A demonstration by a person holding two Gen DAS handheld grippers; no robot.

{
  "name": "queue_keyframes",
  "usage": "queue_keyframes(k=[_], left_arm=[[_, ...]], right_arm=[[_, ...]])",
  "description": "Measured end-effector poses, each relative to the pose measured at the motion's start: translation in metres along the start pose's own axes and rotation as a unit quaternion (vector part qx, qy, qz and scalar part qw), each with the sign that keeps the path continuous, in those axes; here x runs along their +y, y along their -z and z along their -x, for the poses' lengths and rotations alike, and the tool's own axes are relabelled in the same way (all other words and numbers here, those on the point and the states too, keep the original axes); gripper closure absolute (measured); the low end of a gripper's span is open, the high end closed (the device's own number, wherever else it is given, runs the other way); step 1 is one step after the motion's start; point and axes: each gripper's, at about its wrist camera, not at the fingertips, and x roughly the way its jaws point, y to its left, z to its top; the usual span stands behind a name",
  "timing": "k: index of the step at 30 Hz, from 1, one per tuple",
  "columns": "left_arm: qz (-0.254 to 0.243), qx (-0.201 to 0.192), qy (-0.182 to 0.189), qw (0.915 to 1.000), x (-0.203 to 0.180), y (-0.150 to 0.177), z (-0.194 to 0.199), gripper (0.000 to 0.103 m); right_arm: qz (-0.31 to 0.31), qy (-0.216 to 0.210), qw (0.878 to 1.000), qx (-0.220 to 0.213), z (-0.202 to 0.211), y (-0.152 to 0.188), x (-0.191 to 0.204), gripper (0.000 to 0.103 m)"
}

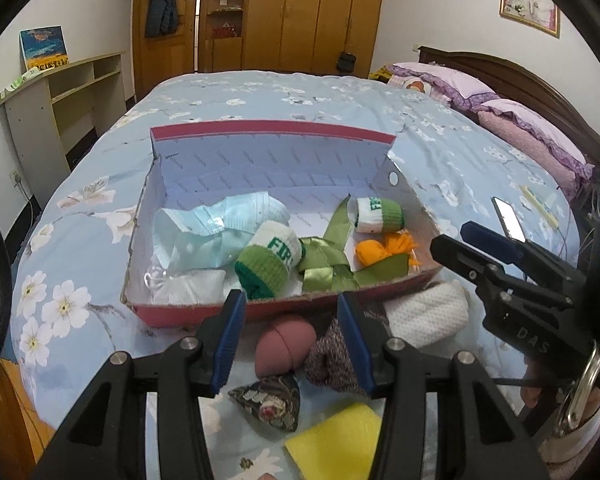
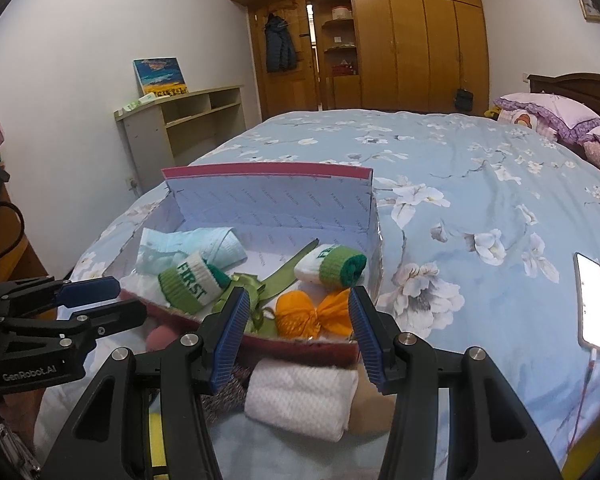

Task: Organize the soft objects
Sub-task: 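Grasp the patterned pouch with the left gripper while the right gripper grasps the white towel roll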

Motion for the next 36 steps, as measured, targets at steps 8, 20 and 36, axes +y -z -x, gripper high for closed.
queue_keyframes(k=[8, 20, 36], left_arm=[[0.003, 0.014, 0.001, 0.9999, 0.002, 0.018, 0.002, 0.053], [0.015, 0.047, -0.004, 0.9988, 0.011, 0.041, -0.008, 0.053], [0.032, 0.080, -0.016, 0.9961, 0.020, 0.062, -0.030, 0.053]], right_arm=[[0.007, -0.004, 1.000, 0.006, 0.008, 0.010, 0.008, 0.050], [0.007, -0.002, 1.000, 0.029, 0.009, 0.029, 0.008, 0.050], [-0.020, -0.002, 0.998, 0.056, 0.005, 0.049, -0.005, 0.050]])
